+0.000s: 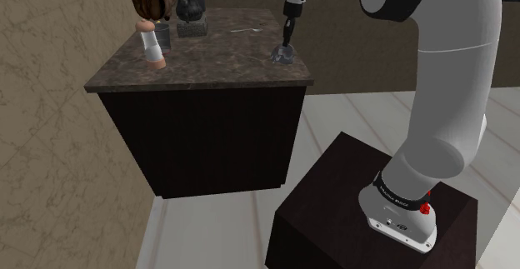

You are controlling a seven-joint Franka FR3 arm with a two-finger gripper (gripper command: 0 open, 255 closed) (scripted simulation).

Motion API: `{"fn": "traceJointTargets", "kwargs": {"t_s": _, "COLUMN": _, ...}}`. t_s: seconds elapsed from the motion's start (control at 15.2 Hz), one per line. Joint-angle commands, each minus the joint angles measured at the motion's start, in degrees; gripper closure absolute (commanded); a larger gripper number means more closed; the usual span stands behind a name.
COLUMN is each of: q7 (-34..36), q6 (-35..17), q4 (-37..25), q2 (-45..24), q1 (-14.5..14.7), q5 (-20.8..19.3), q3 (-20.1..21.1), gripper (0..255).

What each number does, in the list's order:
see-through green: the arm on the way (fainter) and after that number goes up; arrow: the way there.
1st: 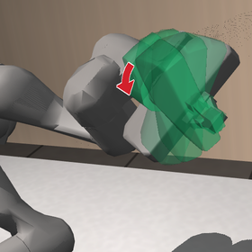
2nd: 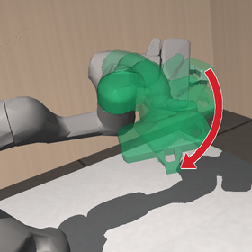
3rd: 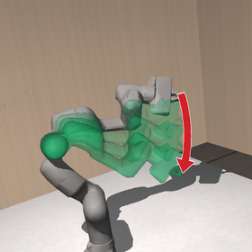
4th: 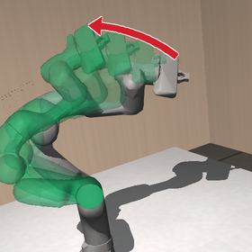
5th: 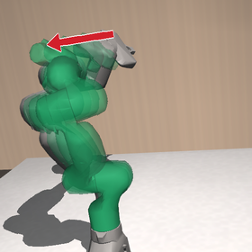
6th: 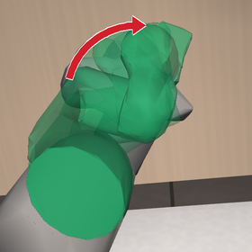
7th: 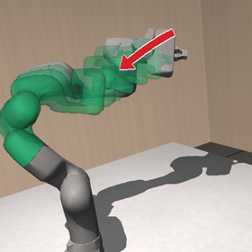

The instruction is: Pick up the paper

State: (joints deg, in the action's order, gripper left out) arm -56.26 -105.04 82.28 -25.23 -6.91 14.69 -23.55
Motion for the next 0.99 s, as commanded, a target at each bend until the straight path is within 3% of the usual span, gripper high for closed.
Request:
{"fn": "traceJointTargets", "kwargs": {"t_s": 0.0, "q7": -0.02, "q6": -0.11, "q4": 0.10, "q2": -0.02, "q1": 0.01, "q5": 0.01, "q3": 0.01, "gripper": 255}}
{"fn": "traceJointTargets", "kwargs": {"t_s": 0.46, "q7": 0.03, "q6": 0.17, "q4": -0.25, "q2": -0.08, "q1": -0.03, "q5": 0.02, "q3": 0.01, "gripper": 255}}
{"fn": "traceJointTargets", "kwargs": {"t_s": 0.92, "q7": 0.70, "q6": 5.40, "q4": -5.36, "q2": 0.13, "q1": -0.53, "q5": -0.28, "q3": -0.18, "gripper": 255}}
